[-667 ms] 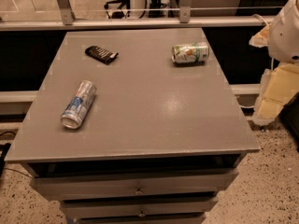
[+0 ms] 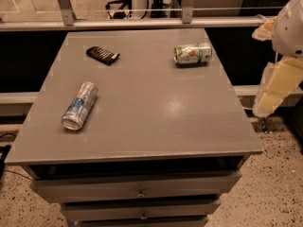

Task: Place 7up can upright

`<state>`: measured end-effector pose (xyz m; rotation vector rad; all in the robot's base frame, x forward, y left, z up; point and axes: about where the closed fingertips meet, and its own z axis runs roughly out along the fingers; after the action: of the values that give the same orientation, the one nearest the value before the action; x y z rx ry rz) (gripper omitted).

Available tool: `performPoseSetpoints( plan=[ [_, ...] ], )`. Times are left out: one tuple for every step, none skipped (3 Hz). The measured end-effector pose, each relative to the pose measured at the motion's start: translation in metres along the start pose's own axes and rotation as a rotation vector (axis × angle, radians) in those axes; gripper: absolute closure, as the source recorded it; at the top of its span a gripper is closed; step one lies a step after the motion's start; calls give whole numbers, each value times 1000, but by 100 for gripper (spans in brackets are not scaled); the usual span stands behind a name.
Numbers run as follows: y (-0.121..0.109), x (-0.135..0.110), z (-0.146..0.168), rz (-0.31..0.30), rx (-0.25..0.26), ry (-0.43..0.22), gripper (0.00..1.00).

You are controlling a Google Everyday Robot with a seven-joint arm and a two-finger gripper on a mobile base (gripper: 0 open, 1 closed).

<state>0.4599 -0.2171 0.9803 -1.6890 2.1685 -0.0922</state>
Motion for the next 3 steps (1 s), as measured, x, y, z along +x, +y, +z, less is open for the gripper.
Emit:
performPoseSetpoints(
  plan=[
    [-49, -9, 26, 5, 40, -83, 0],
    [-119, -31, 73, 3, 43, -225, 0],
    [-154, -47, 102, 1, 31, -298, 0]
  ],
)
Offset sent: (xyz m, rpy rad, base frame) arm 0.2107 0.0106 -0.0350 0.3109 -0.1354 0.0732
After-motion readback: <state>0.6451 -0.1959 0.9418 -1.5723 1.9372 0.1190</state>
